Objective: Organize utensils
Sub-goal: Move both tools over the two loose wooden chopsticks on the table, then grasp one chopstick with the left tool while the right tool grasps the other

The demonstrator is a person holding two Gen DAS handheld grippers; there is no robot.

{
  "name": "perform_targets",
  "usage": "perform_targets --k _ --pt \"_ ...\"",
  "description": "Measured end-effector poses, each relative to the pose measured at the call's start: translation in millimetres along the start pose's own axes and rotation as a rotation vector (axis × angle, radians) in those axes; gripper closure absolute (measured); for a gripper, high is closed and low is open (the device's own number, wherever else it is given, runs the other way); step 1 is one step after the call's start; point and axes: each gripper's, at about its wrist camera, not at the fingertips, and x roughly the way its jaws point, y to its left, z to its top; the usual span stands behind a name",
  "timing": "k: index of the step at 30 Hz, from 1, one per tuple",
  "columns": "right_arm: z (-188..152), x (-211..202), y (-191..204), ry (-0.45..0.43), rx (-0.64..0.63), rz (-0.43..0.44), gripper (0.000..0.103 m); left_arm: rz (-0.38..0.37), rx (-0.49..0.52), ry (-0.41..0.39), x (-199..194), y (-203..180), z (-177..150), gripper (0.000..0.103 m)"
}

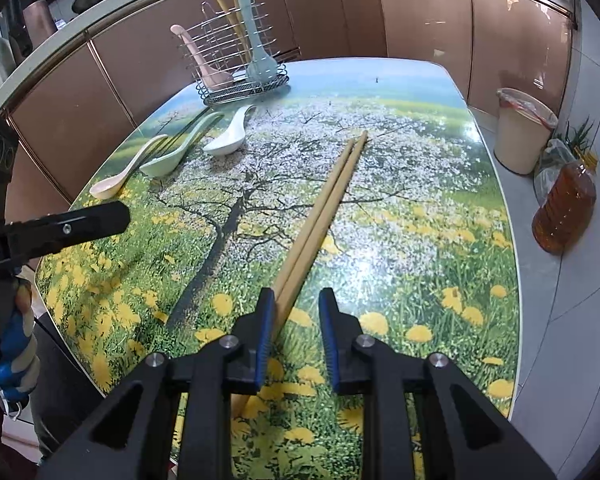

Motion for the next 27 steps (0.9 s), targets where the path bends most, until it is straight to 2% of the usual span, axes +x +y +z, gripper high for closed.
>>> perform_targets --k 11,19,24,27 --pt "-1 -5 -15 0.007 -0.007 -0.038 0.081 -0.002 0.028 0.024 15 -13 7 0.042" --pt "-5 -15 -39 0.021 -0.003 -0.068 0.081 -0.013 0.134 0.096 45 -50 12 0.042" --pt "-8 -19 -49 0.034 -0.012 -0.071 0.081 -0.009 0.199 0.177 74 -71 13 0.049" --pt "-8 -21 -53 0.041 -0.016 -0.064 0.081 0.01 0.242 0.229 91 -80 11 0.057"
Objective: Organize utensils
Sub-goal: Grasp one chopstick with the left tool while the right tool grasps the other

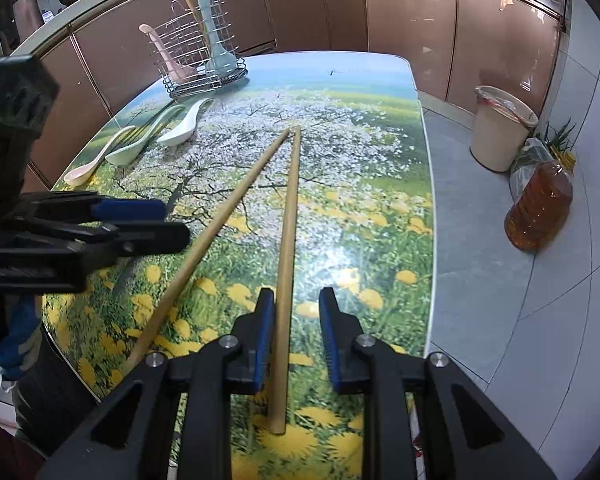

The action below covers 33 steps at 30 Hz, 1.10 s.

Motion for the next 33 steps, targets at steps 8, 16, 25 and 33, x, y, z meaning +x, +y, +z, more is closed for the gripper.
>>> perform_targets --k 8,16,25,33 --pt "0 -2 -4 0.011 -0.016 0.023 0.081 0.136 0.14 0.046 18 -21 17 0.076" --pt "13 8 6 0.052 -0.068 0.022 0.081 0.158 0.13 0.121 17 1 25 0.093" --pt "50 31 13 0.173 -0.079 0.043 0.081 0.134 0.045 0.242 4 46 25 0.095" --pt "84 56 24 0.284 -0.151 0.002 0.081 0.15 0.081 0.292 8 46 34 0.095"
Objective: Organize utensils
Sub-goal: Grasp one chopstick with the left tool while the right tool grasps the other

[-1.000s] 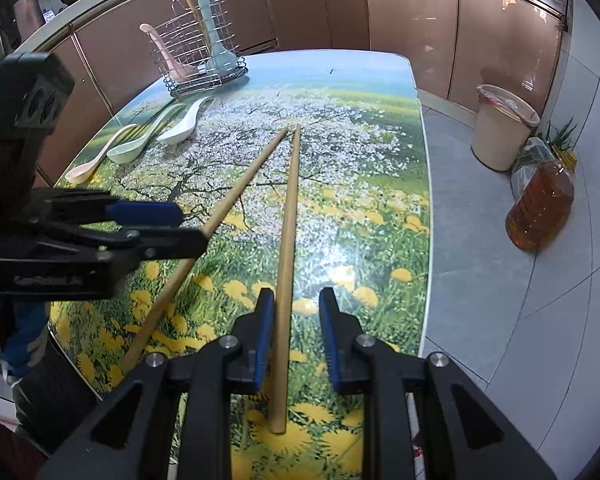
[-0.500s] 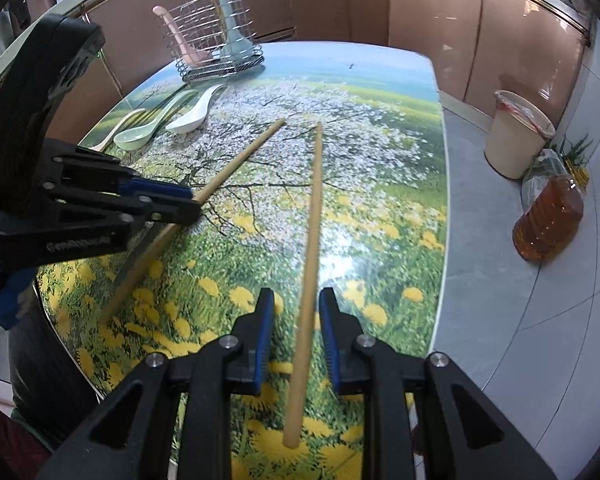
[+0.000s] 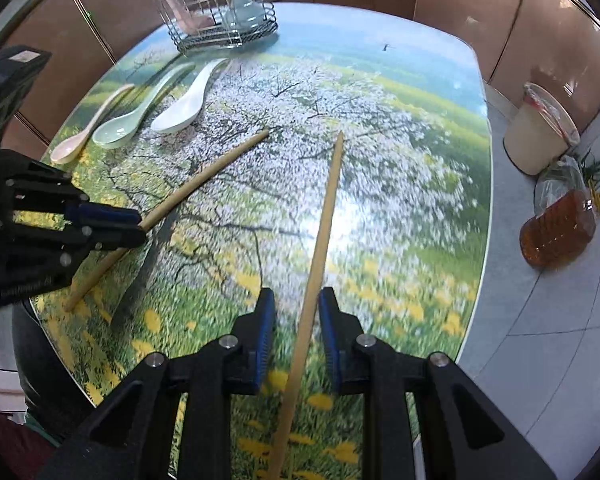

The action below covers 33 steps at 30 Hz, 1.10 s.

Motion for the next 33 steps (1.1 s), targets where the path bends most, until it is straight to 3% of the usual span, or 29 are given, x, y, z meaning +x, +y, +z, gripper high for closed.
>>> perform_targets --k 10,12,14,17,20,22,25,28,33 --pt "28 10 -10 0.066 -0.008 -0.005 0.081 0.025 0.028 0.017 12 -9 38 0.095" --pt "33 12 -11 0.071 -0.012 -0.01 0.081 0.035 0.041 0.016 14 -16 48 0.092" --pt "34 12 -12 0.075 -0.021 -0.013 0.08 0.037 0.07 0.014 16 -22 52 0.081" --pt "37 14 -10 0.081 -0.033 -0.016 0.08 0.055 0.098 0.002 23 -33 55 0.08" --pt "37 15 -8 0.088 -0.056 -0.019 0.08 0.049 0.097 -0.009 26 -35 56 0.083" --pt "39 17 -4 0.097 -0.071 -0.027 0.08 0.044 0.103 -0.007 26 -37 53 0.096" --pt "43 19 3 0.113 -0.084 -0.04 0.082 0.06 0.1 -0.01 22 -39 42 0.096" --pt "44 19 6 0.111 -0.084 -0.027 0.096 0.055 0.073 -0.035 22 -40 39 0.097" --pt "38 15 3 0.055 -0.05 0.009 0.097 0.043 0.031 -0.101 7 -25 13 0.097"
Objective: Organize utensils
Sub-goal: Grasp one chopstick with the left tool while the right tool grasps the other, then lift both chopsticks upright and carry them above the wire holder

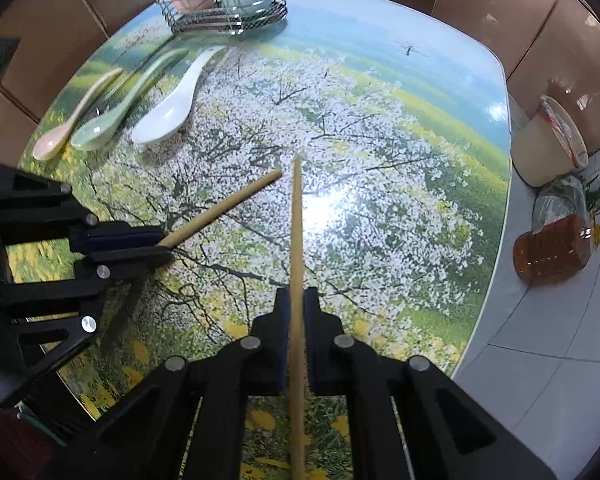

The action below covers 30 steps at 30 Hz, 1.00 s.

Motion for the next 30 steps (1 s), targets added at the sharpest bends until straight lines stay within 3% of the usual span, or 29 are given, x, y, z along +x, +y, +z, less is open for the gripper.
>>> perform_targets --k 7,16,25,30 --pt "-19 -23 1 -0.164 0.027 0.057 0.097 -0.05 -0.103 -0.148 -41 32 -43 0.097" --pt "-34 -63 7 -0.37 0.068 0.125 0.097 -0.071 -0.182 -0.319 -92 55 -68 0.097" --pt "-30 -106 16 -0.602 0.095 0.151 0.097 -0.055 -0.242 -0.507 -148 71 -75 0.097" --pt "-10 -139 32 -0.754 0.065 0.159 0.097 -0.04 -0.262 -0.65 -187 88 -71 0.097"
